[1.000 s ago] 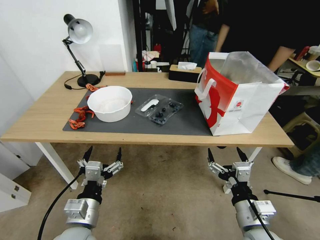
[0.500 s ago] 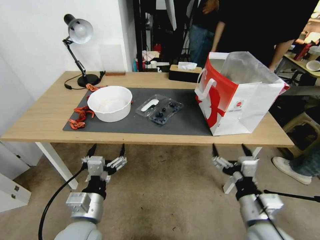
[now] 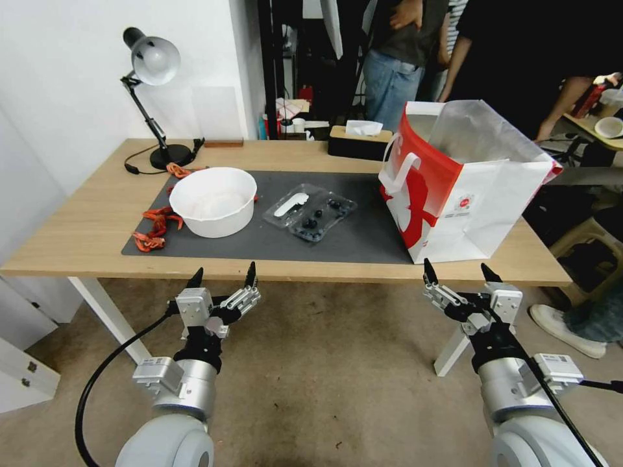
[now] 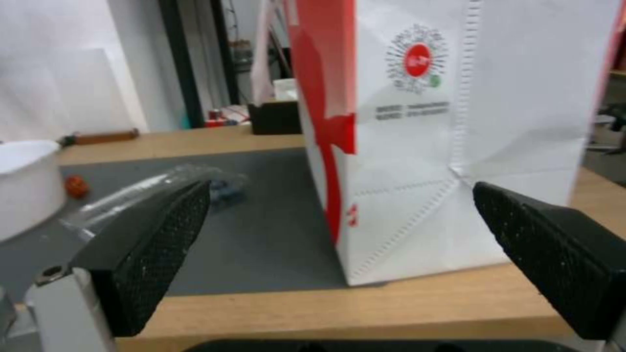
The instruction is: Close the takeout container lid, then place the container into the takeout bag.
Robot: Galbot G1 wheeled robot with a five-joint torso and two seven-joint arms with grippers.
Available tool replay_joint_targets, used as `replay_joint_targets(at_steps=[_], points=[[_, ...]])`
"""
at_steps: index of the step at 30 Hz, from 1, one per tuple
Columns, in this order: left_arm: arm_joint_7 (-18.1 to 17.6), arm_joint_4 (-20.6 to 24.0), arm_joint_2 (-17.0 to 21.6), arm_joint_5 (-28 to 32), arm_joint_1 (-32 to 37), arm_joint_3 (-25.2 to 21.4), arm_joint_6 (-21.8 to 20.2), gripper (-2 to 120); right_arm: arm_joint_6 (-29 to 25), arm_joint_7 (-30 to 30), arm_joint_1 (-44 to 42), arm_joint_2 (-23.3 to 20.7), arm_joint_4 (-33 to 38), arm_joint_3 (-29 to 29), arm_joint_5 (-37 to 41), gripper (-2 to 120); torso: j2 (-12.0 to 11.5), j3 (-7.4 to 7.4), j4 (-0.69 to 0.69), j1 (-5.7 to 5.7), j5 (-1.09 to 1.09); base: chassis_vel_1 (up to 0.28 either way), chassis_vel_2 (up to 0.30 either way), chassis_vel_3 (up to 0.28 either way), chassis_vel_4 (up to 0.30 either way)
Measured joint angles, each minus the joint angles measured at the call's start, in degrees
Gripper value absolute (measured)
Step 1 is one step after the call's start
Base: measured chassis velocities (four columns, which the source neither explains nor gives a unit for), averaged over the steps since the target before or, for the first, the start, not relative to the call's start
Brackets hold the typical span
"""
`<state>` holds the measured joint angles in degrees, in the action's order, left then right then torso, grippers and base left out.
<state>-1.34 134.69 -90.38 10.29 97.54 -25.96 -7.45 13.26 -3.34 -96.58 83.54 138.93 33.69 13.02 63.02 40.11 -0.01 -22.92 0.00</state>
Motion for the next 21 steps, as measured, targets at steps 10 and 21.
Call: replay_joint_targets(at_steps=[10, 21], points=[[0.29, -0.64, -0.62, -0.52, -0.13, -0.41, 0.89, 100, 1.66, -6.64, 7.95, -9.79, -3.24, -9.12, 6.08, 100, 0.0, 0.0, 0.01, 0.0, 0.0, 0.0, 0.0, 0.0, 0.0], [0.41, -1.16, -1.77, -1.24, -0.07, -1.23, 1.39, 100, 6.42, -16.17, 23.49, -13.6, -14.27, -23.1, 10.07, 100, 0.0, 0.0, 0.01, 0.0, 0.0, 0.0, 0.0, 0.0, 0.0]])
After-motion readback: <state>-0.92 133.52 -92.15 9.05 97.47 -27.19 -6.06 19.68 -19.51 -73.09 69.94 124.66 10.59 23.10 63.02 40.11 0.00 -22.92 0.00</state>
